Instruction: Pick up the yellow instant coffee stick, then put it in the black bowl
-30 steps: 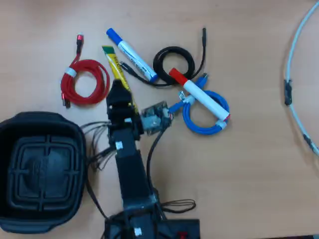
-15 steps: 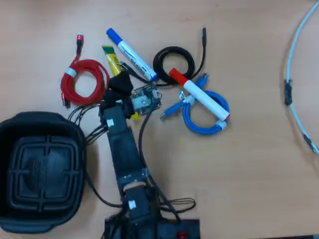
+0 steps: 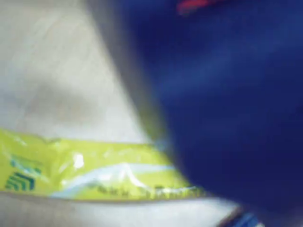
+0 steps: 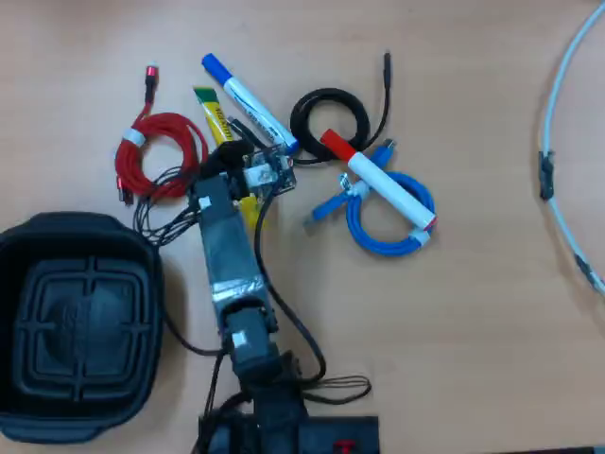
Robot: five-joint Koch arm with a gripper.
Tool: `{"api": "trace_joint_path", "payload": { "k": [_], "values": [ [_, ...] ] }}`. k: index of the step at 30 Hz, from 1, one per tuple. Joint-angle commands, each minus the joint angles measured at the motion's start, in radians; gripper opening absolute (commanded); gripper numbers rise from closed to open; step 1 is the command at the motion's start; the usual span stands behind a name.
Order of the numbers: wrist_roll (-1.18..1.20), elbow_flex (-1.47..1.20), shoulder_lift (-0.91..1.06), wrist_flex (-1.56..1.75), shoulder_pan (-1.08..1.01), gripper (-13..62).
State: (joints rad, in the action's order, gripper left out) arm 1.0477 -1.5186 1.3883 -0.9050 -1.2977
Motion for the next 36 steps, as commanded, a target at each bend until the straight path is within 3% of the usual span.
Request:
{"api": "trace_joint_path", "payload": {
  "k": [1,7,36],
  "values": [
    [0.077,0.094,0.002,0.069,-0.009,45.8],
    [0.244,0.097,-0.074,0.074,-0.041,45.8],
    [0.373,0.091,-0.225,0.161,-0.026,45.5]
  ]
}}
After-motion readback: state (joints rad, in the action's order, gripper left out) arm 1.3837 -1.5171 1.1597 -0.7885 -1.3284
